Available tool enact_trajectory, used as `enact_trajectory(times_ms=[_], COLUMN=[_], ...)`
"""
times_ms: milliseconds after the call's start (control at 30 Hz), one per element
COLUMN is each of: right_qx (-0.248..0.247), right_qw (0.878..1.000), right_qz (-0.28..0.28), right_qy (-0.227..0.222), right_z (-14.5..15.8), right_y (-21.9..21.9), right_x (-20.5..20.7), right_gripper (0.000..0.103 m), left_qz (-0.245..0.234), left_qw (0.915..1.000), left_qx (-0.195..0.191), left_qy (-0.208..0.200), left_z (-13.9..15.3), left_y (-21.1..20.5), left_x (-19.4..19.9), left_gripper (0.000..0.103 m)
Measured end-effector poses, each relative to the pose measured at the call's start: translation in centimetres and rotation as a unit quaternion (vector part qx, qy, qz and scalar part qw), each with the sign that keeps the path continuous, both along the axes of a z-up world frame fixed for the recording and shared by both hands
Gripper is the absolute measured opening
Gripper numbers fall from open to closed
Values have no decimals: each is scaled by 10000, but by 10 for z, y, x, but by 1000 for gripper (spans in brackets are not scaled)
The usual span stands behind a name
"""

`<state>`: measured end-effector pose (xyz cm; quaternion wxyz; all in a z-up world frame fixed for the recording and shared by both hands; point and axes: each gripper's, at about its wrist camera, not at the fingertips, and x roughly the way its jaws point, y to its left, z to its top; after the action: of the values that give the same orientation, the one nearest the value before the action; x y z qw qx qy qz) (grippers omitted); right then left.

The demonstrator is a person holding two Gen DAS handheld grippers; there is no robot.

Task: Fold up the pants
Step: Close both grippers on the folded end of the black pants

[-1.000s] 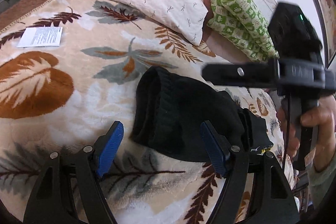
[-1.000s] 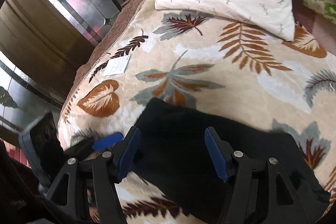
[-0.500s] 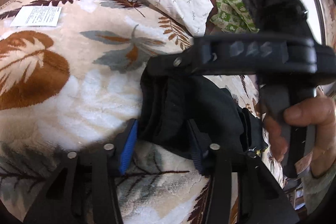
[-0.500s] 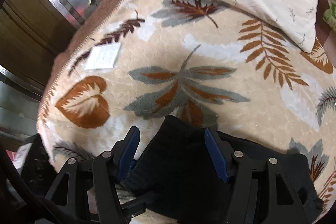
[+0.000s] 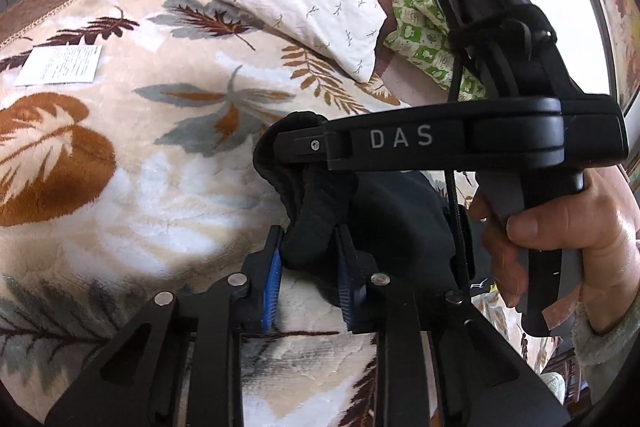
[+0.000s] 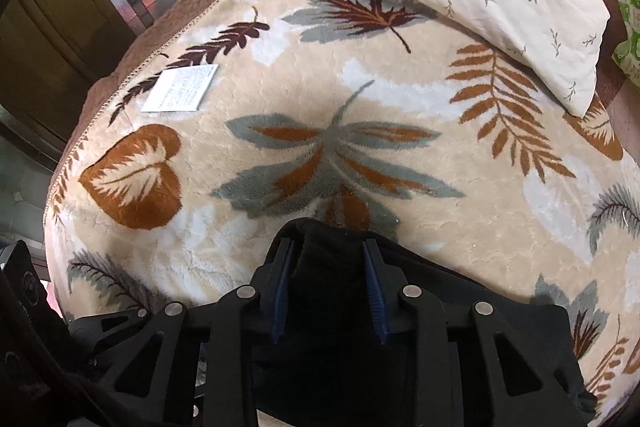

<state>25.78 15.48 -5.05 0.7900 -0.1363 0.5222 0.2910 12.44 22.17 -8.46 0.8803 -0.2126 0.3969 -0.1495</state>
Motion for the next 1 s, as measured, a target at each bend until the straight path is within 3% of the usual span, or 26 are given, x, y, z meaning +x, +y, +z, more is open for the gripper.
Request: enact_trajectory(times_ms=[467, 1000], right_qx=[486, 1248], right_qw=[9987, 9909], right_qz=[26, -463], right_qy=[-114, -183], right_z=[35, 73], right_y=[-31, -130], right_x=[-9, -13], right_gripper=[31, 28], left_qz=[-210, -835], left_qw=[9991, 9929], left_qx=[237, 600], left_qy=[-290, -598], left_z=[36, 74], left_y=[-26, -100], left_x=[-2, 6], left_gripper=[21, 21])
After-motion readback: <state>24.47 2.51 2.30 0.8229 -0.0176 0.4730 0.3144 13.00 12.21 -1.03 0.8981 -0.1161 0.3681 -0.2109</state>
